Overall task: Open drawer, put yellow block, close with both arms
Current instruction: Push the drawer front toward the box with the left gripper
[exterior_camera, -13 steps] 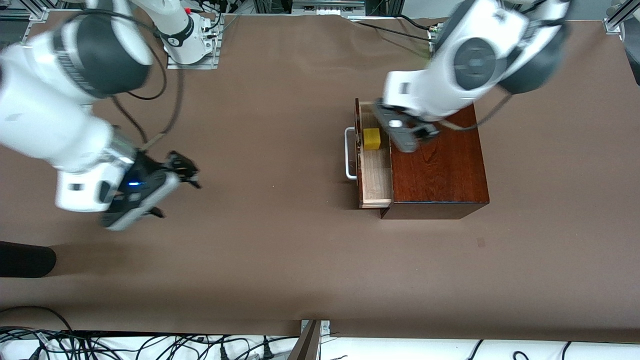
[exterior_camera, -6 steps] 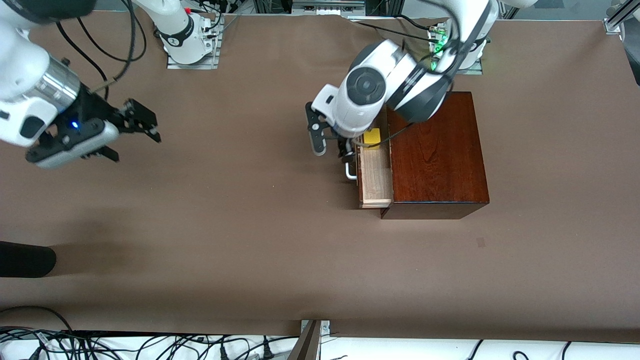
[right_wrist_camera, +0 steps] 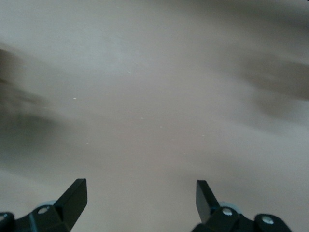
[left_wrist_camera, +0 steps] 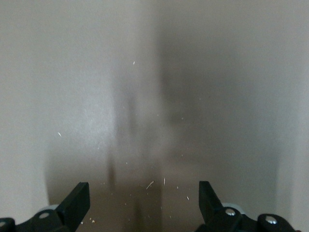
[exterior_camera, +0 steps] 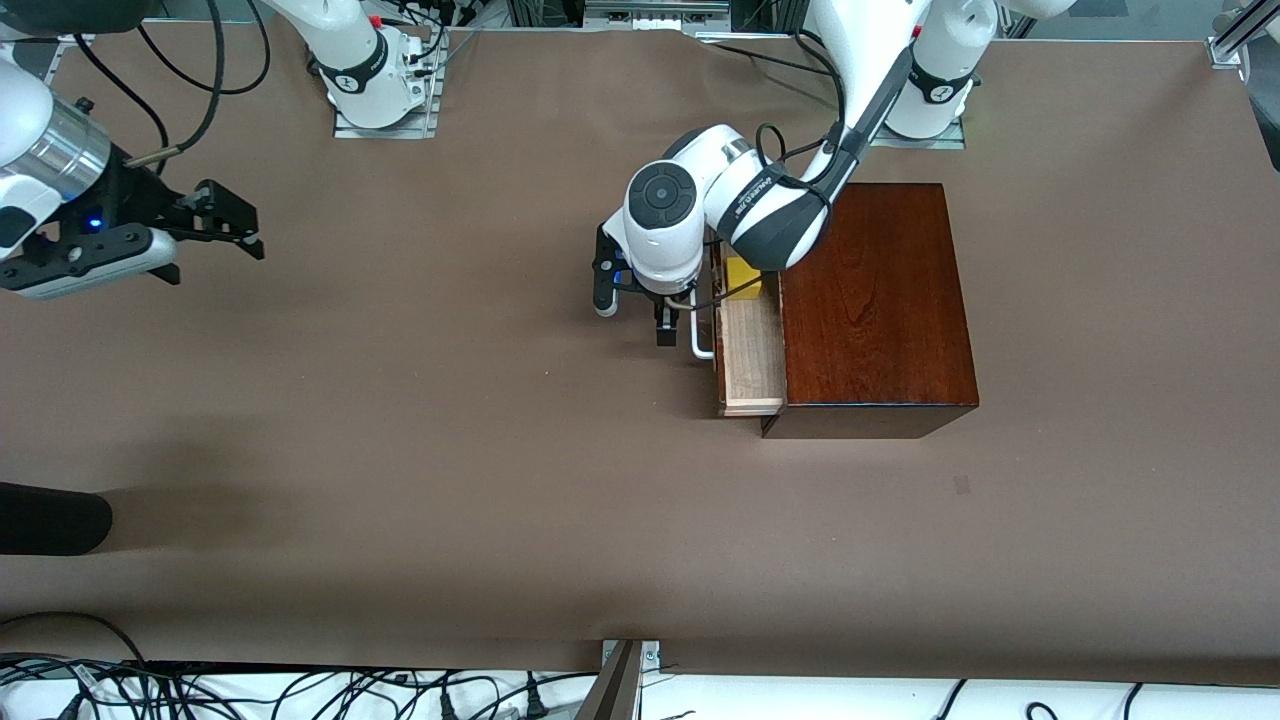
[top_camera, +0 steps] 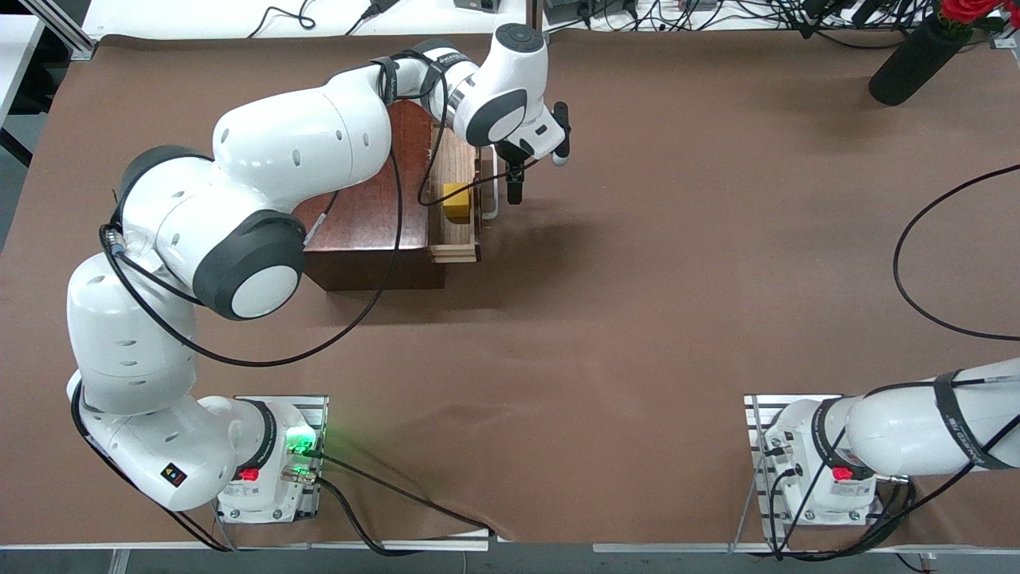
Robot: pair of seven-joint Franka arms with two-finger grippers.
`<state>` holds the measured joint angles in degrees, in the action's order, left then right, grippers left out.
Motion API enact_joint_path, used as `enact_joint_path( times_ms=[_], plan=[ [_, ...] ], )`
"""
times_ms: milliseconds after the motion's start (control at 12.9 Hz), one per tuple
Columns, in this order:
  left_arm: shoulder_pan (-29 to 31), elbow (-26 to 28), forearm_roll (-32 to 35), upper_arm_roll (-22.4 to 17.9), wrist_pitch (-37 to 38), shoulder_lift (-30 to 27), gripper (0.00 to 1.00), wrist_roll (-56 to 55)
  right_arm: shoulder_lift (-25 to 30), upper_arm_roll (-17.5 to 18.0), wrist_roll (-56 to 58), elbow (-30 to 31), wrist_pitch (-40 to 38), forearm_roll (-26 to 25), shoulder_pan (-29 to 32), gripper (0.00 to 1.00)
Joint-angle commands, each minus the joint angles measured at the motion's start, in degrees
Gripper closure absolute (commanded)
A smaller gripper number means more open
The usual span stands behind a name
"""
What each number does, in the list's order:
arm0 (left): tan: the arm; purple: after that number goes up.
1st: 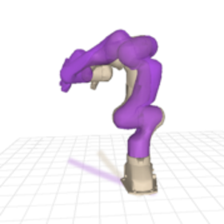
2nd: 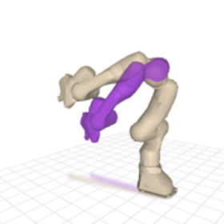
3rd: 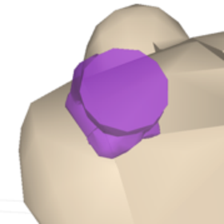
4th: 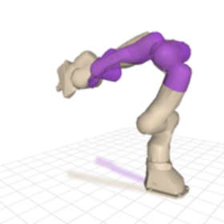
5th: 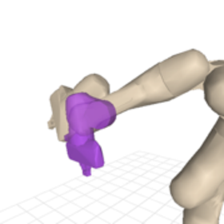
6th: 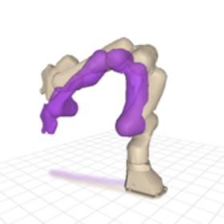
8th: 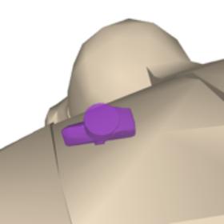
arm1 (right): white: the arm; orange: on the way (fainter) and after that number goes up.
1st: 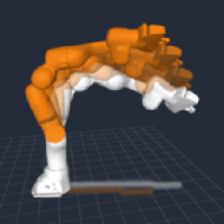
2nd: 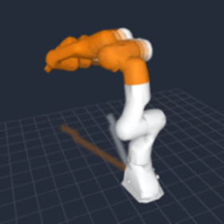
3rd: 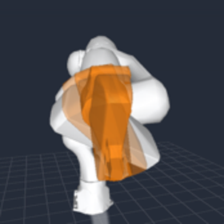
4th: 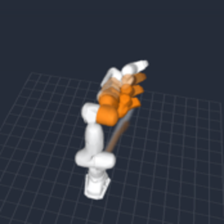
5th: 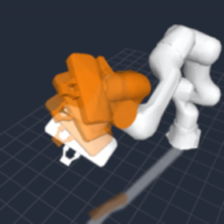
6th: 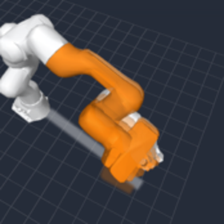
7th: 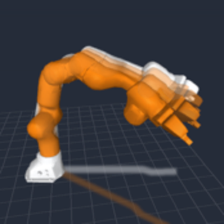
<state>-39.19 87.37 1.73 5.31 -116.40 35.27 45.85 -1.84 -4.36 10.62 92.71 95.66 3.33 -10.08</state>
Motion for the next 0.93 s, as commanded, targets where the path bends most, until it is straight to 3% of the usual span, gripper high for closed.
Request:
enact_joint_path(
  times_ms=[0,463,849],
  plan=[
    [0.3,1.2,2.4,-0.8,5.0,-1.3,0.00,1.8,0.9,0.9,-0.5,1.7,0.8,-2.6,1.7,0.00],
    [2.9,0.7,3.3,-1.3,16.5,-2.3,0.00,1.9,0.4,0.9,-1.2,1.5,0.7,-3.2,2.6,0.00],
    [3.8,0.6,6.3,-1.4,19.1,-3.5,0.00,1.8,0.0,0.8,-1.5,0.9,0.3,-3.2,2.4,0.00]
  ],
)
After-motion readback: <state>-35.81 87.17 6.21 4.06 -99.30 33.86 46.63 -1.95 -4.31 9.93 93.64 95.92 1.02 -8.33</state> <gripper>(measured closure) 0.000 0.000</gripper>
